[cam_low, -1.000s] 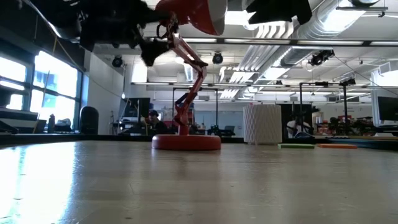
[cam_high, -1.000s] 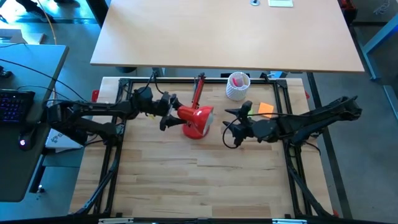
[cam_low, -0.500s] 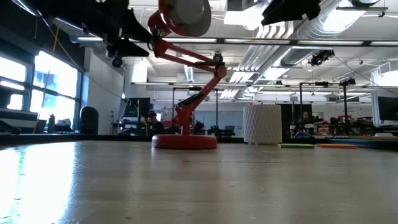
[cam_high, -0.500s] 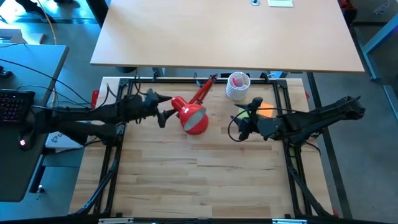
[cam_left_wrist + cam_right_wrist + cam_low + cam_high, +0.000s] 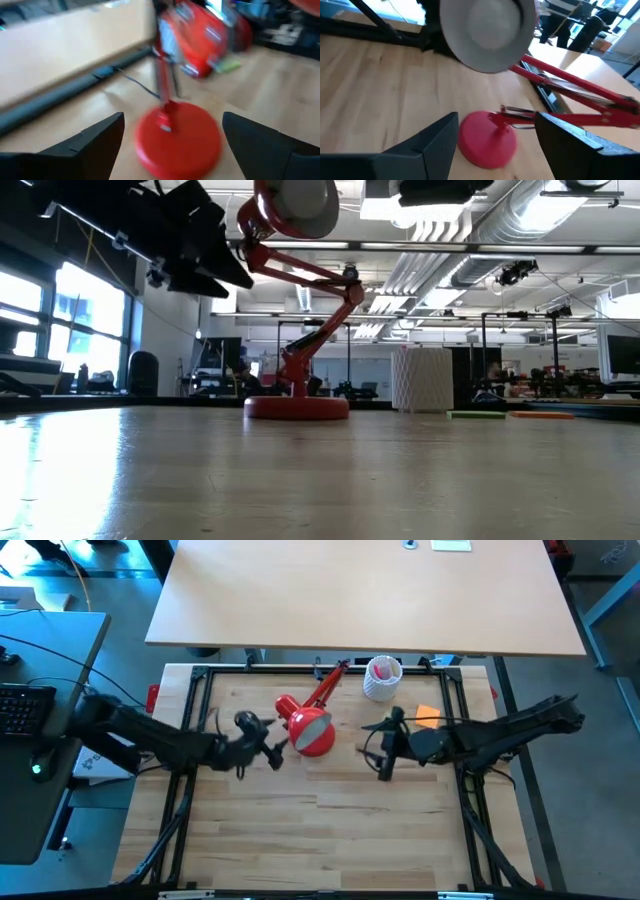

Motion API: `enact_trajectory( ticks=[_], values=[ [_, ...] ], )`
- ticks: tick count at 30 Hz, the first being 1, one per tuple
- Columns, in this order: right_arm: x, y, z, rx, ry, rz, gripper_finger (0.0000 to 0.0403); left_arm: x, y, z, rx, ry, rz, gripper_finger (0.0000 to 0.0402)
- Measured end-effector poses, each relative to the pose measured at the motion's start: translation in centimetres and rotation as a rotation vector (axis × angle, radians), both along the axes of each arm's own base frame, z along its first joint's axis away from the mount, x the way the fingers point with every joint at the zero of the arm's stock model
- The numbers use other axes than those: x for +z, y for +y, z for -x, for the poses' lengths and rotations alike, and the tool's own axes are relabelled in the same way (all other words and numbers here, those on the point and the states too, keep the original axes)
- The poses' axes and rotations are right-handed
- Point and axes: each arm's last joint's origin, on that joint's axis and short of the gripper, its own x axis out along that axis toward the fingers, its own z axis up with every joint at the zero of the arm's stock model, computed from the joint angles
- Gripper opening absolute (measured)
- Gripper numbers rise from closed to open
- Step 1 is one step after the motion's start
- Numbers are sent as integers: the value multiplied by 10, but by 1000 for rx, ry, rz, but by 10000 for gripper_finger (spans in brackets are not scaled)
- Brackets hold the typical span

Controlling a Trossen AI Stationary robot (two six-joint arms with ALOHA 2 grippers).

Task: Screw lightbulb
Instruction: Remove the white lightbulb from the red lamp

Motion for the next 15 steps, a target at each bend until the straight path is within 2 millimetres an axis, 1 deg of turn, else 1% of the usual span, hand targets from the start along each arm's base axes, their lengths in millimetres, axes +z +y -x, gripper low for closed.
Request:
enact_trajectory(
  ticks=[4, 6, 9, 11, 13, 15],
  values=[
    [-17, 13, -20, 2, 1, -44, 259, -18, -24, -13, -61, -61, 106, 330],
    [-27, 16, -22, -104, 15, -67, 259, -26, -36, -18, -88, -81, 121, 330],
    [-35, 14, -16, -316, 23, 28, 255, -32, -48, -23, -78, -122, 82, 330],
    [-40, 8, -6, -430, 8, 89, 252, -33, -51, -23, -54, -120, 35, 330],
    [-44, 0, 4, -482, -17, 88, 250, -33, -49, -24, -43, -125, 26, 330],
    [-48, -10, 14, -475, -33, 57, 248, -30, -44, -26, -62, -130, 36, 330]
  ],
)
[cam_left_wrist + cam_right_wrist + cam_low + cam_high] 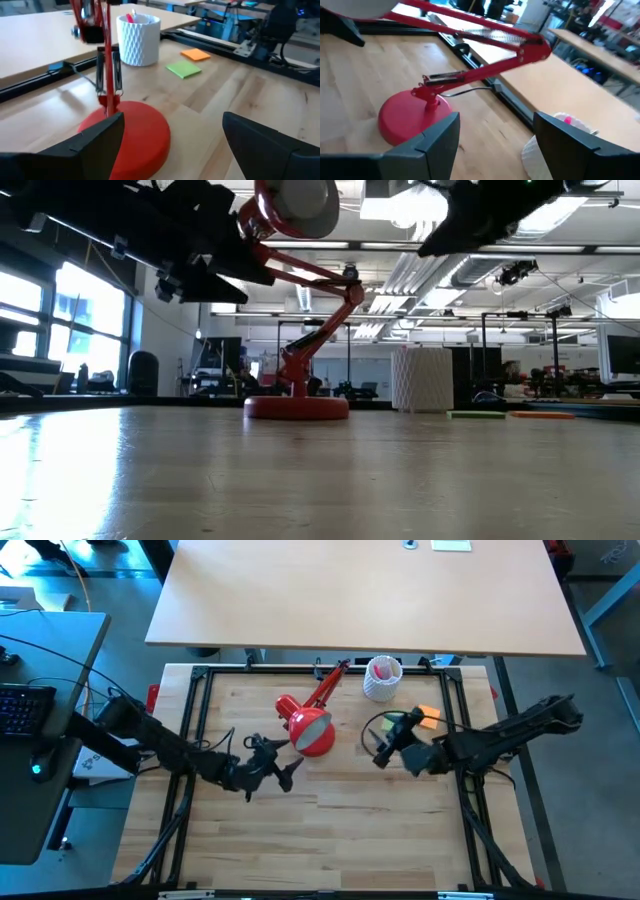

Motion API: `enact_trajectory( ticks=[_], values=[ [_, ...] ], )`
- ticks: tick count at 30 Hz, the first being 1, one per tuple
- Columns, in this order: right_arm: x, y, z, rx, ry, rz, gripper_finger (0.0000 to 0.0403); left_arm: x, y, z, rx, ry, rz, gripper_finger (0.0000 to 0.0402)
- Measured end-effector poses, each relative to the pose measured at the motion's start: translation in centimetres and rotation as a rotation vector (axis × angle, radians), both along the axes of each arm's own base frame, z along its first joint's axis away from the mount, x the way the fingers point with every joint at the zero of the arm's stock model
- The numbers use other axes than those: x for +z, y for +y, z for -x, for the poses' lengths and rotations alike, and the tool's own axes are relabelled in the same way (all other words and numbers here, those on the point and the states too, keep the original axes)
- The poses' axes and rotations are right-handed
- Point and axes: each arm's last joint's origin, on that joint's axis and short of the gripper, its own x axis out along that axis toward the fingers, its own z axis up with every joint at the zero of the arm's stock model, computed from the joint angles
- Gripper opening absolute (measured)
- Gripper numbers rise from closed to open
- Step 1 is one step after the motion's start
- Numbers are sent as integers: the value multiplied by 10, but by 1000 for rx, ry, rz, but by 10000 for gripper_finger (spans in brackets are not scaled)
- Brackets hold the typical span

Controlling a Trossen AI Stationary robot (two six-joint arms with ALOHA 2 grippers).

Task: Screw lightbulb
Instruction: Remove the white lightbulb from the red lamp

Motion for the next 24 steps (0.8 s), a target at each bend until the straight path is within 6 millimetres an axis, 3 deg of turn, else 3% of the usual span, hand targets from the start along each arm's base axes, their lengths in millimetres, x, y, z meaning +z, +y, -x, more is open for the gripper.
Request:
enact_trajectory(
  ticks=[3, 7, 10, 17, 21, 24],
  values=[
    [-5, -15, 10, 104, -55, -39, 247, 2, 10, -5, -51, 19, -3, 330],
    [5, -30, 16, 321, -269, -57, 248, 0, 27, -11, -93, 62, -22, 330],
    [9, -37, 16, 418, -330, -36, 248, -10, 40, -7, -100, 113, -34, 330],
    [22, -47, 5, 470, -424, -15, 248, -29, 60, 12, -113, 188, -46, 330],
    [20, -61, -8, 389, -456, -36, 248, -24, 72, 23, -116, 168, -135, 330],
    [14, -65, -20, 351, -475, -154, 248, -13, 81, 27, -209, 92, -186, 330]
  ],
)
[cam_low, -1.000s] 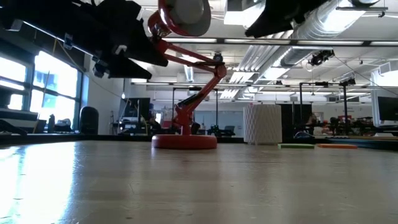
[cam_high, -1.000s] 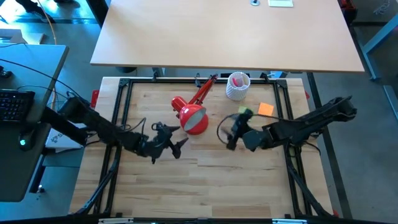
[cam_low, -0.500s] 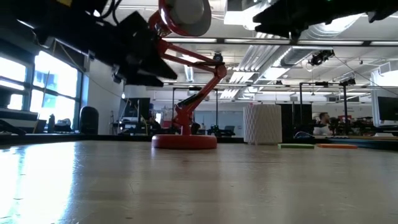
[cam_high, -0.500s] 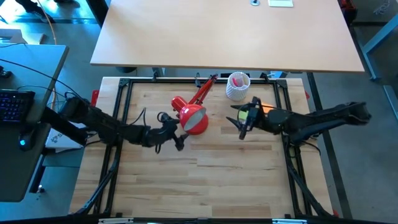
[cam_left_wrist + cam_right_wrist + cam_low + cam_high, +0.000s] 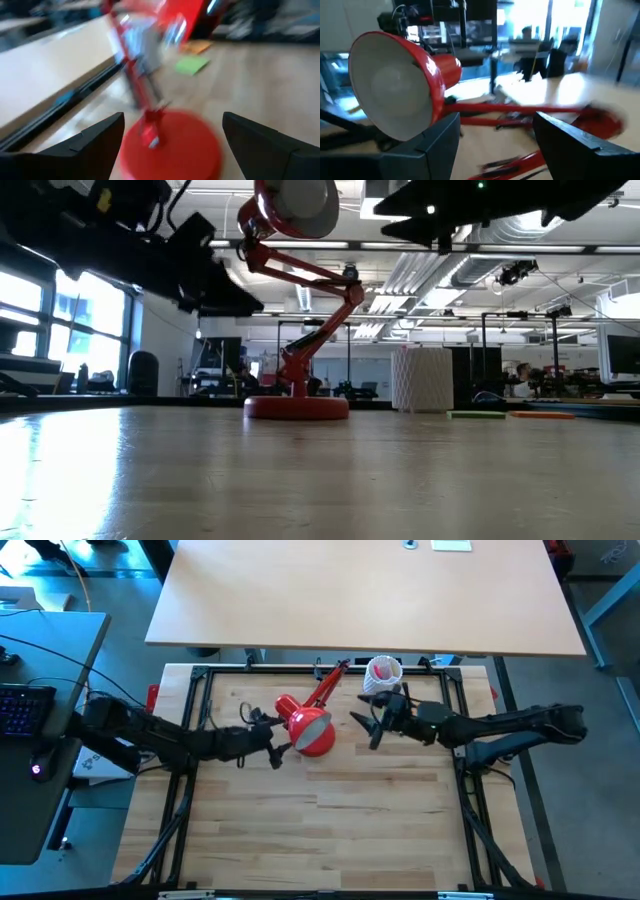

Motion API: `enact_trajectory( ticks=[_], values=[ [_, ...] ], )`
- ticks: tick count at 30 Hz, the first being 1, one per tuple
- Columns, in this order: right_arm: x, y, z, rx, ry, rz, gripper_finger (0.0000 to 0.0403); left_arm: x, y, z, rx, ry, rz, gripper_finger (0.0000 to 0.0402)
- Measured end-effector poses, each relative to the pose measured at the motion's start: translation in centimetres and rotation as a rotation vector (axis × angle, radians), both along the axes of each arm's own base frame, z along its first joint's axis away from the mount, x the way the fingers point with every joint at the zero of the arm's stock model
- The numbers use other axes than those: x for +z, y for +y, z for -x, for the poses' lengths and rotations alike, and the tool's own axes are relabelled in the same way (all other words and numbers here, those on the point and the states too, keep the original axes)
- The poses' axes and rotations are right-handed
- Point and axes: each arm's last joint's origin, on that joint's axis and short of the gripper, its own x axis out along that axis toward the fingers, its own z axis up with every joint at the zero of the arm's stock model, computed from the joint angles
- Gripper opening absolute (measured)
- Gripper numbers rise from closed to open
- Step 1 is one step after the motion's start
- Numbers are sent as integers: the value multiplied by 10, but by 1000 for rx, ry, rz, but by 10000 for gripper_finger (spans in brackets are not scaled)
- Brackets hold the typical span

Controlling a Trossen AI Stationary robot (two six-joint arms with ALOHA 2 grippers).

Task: Screw lightbulb
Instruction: Remove the white lightbulb from the red lamp

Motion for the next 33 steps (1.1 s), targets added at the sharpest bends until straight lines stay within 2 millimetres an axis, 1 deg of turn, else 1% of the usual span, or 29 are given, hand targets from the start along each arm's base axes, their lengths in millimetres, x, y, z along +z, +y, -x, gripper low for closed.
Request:
enact_trajectory(
  ticks=[3, 6, 8, 11, 13, 15, 18, 20, 23, 26, 30, 33],
  values=[
    [-5, 0, -10, 24, 29, -124, 248, 12, 4, 4, -127, -89, 33, 330],
    [2, 6, -16, 72, 50, -123, 248, 17, 4, 9, -175, -121, 77, 330],
    [4, 14, -19, 108, 104, -67, 248, 19, 2, 11, -186, -120, 91, 330],
    [0, 31, -19, 133, 222, 74, 248, 21, -2, 13, -226, -110, 100, 330],
    [-1, 45, -20, 97, 240, 129, 248, 20, -5, 18, -271, -73, 125, 330],
    [-5, 59, -20, 63, 256, 153, 248, 24, -6, 25, -294, -56, 167, 330],
    [-10, 83, -19, 27, 243, 151, 248, 32, -6, 39, -317, -45, 181, 330],
    [-11, 96, -22, 0, 195, 131, 248, 39, -5, 49, -323, -57, 159, 330],
    [-15, 111, -26, -8, 122, 93, 248, 56, -3, 58, -360, -154, 103, 330],
    [-19, 124, -30, 29, 75, 95, 248, 65, 1, 62, -392, -223, 42, 330],
    [-19, 136, -32, 59, 1, 71, 248, 66, 12, 63, -495, -234, -44, 330],
    [-22, 141, -33, 56, -16, 55, 248, 62, 29, 65, -509, -207, -30, 330]
  ],
)
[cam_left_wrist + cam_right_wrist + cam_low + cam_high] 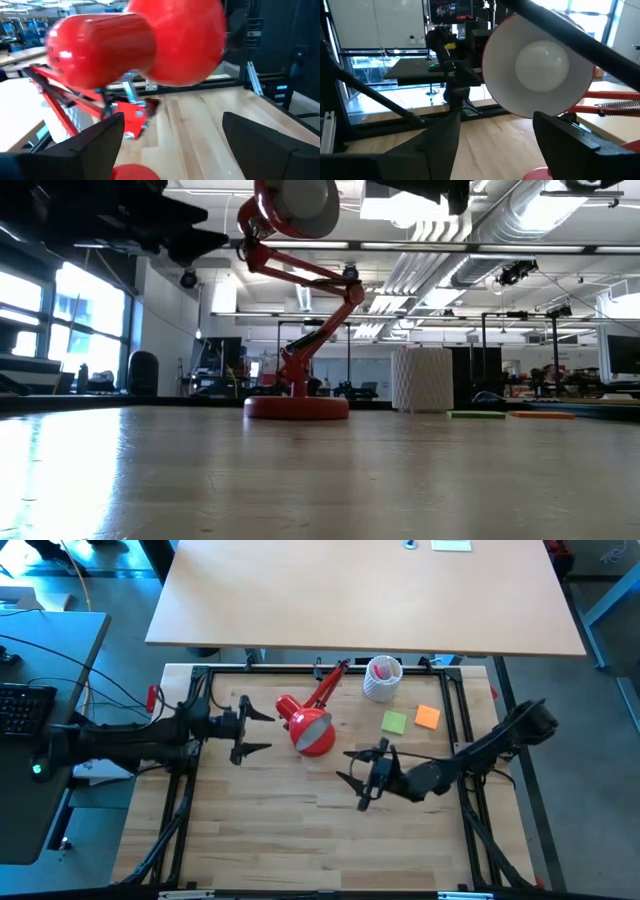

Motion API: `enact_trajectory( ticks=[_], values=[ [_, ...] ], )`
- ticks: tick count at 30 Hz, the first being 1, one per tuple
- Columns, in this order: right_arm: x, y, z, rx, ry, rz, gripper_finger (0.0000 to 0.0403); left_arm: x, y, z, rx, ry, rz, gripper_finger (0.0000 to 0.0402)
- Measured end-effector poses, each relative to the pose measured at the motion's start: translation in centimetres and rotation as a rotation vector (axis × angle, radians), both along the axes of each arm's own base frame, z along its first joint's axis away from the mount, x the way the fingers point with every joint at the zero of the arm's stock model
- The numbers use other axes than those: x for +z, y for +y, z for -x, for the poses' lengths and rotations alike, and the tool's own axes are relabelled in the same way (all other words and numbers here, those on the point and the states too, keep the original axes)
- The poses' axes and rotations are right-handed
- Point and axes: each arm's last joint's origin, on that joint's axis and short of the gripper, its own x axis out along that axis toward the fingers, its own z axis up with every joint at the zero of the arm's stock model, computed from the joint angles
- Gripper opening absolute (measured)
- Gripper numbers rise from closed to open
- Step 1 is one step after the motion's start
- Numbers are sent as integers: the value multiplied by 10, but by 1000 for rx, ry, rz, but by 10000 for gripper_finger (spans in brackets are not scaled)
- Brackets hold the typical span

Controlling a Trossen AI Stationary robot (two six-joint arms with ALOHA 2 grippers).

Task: Screw lightbulb
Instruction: Remove the white lightbulb from the red lamp

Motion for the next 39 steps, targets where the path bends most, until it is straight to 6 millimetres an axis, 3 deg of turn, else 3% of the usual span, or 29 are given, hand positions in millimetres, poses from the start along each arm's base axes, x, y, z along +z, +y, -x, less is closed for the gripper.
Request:
enact_trajectory(
  ticks=[11, 24, 32, 39],
  values=[
    [1, 10, 5, -4, -35, -69, 248, -2, 45, 0, -170, -61, 52, 330],
    [0, -8, -5, 32, -24, -40, 248, -31, 77, -32, -213, -48, 209, 330],
    [0, -25, -12, 49, -34, -69, 248, -14, 81, -51, -315, -144, 151, 330],
    [0, -26, -13, 65, -36, -77, 248, 7, 78, -56, -383, -231, 114, 330]
  ],
)
